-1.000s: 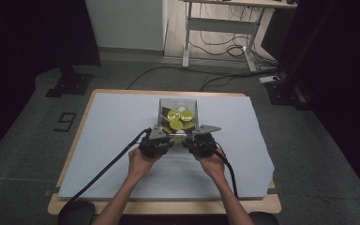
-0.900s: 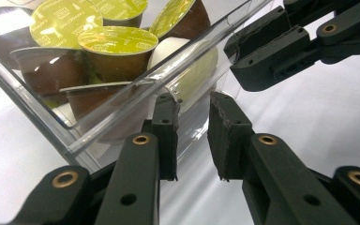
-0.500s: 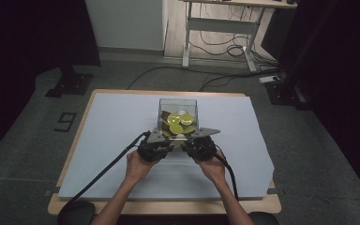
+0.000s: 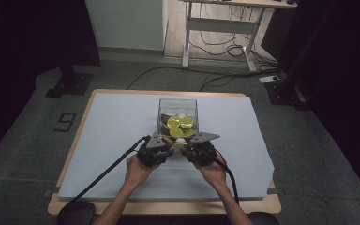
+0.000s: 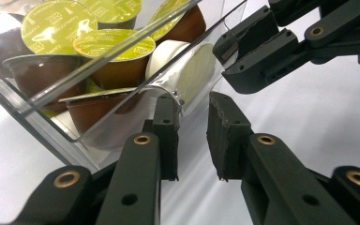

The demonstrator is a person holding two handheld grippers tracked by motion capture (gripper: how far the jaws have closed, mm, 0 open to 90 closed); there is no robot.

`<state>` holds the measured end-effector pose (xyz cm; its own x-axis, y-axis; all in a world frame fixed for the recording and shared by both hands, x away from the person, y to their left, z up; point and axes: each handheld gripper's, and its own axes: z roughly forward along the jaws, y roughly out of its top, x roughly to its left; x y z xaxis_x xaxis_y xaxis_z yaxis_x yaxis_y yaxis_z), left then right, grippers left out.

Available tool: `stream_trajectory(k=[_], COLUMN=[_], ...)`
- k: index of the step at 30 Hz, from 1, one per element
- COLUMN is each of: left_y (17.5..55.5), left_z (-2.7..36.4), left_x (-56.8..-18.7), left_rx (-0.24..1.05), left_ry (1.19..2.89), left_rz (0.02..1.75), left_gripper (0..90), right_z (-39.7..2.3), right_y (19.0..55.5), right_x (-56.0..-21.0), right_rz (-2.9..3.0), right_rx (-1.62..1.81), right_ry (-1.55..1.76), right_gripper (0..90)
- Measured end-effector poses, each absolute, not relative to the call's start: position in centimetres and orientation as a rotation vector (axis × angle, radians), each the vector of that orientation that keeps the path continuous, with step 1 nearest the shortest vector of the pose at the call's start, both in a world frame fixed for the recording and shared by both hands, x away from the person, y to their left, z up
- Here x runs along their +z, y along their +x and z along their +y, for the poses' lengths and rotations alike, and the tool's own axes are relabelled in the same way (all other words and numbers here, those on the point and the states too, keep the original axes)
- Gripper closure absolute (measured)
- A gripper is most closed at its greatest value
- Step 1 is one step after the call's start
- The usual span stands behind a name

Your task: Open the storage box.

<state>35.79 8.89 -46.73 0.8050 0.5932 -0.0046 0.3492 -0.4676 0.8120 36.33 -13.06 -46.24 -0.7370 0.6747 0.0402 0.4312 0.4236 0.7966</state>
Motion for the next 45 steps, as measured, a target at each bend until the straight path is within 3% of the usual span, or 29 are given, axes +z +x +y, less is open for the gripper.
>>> stream_trajectory(k=[45], left_y=[30.7], left_z=[9.3], left_x=[-47.2], left_rx=[0.304], left_ry=[2.07], left_rz=[0.66], left_gripper=[72.8], right_z=[-13.4], right_y=[31.5], right_x=[-46.5], right_rz=[2.434], right_rx=[1.272], right_ry=[0.935], right_gripper=[69.8])
